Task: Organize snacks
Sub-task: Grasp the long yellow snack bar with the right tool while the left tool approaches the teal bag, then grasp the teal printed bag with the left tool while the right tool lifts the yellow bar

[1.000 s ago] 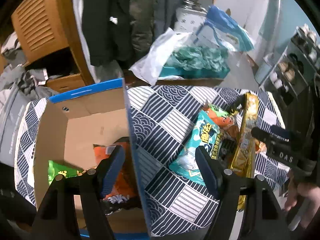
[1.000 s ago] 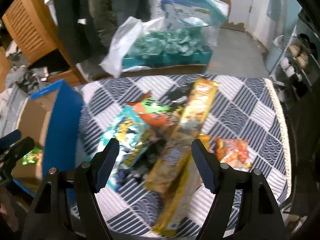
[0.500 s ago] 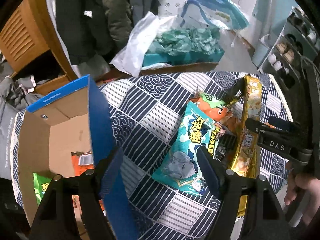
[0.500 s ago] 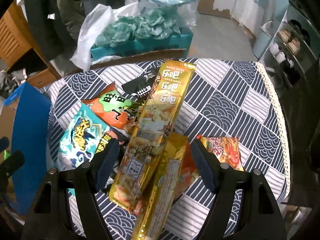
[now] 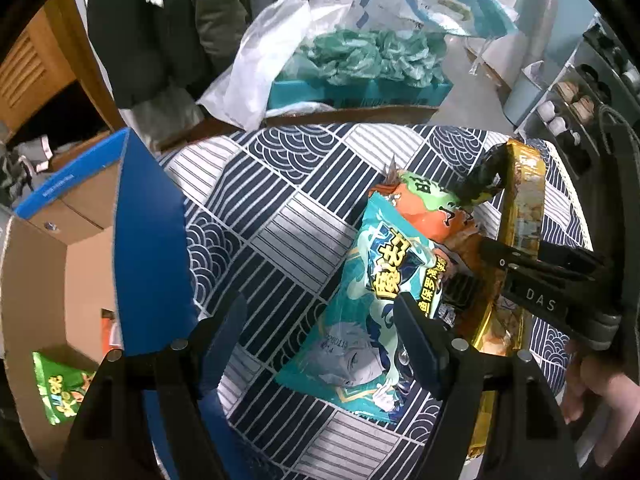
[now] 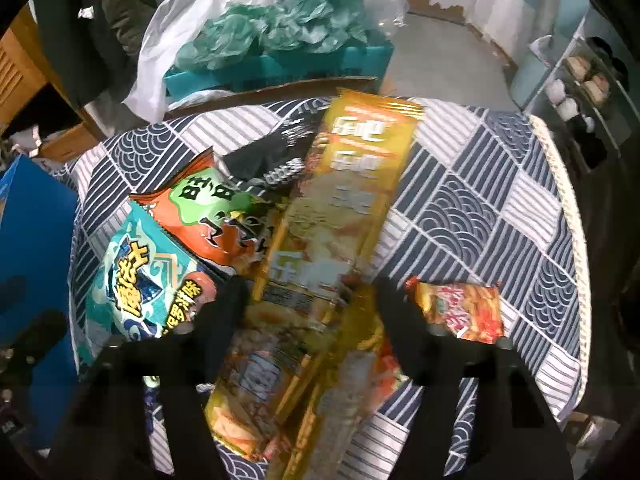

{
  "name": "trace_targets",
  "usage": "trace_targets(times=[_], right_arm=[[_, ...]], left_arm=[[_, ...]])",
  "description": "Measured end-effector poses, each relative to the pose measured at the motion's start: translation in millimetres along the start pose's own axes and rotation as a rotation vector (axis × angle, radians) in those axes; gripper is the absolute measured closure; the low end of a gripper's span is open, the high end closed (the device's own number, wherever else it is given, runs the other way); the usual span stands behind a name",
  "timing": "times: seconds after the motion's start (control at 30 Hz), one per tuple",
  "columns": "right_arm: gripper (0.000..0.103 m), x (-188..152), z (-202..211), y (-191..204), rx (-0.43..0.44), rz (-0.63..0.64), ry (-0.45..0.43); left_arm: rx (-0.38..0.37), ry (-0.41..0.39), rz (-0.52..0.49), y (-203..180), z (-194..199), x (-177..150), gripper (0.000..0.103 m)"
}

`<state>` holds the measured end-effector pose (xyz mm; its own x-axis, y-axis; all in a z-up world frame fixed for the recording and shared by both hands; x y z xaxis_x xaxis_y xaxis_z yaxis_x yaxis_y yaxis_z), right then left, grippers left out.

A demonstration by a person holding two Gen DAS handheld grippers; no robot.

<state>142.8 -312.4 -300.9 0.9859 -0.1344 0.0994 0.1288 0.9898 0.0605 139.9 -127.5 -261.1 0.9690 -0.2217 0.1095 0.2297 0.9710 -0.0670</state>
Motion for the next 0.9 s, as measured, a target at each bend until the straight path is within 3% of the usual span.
trace_targets(times=[0.23,0.53,0.77,0.9], right_arm=[[0.069,2,9,4,0.026,0.007,-0.030],[0.070,-9,26,1,0.127,-0.021,-0.042],[0.070,-18,29,-1,0.179,-0.032,-0.028],[0.070,-20,28,1,0.187,-0.023,-0.021]], left_arm=[[-0.052,0.020,-0.006,-14,-10,-3,0.026],[-0.026,0.053,-0.096,-42,-28,-13,0.021],[0.085,0.093,-0.182,-50,-59,-17,0.017],[0.080,0.076,-0.189,-51,-63,-16,0.017]])
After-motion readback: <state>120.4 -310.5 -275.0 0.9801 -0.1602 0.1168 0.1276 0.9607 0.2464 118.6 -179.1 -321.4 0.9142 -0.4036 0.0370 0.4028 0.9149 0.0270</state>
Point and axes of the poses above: each gripper's, at about its wrist camera, not at the fingertips, and z roughly against the way its jaws point, y to its left, x to its top, the point moved 10 cm from there along -z, roughly the way its jaws point, and after that the axes turned 14 degrees about y, right-handed, at the moved point
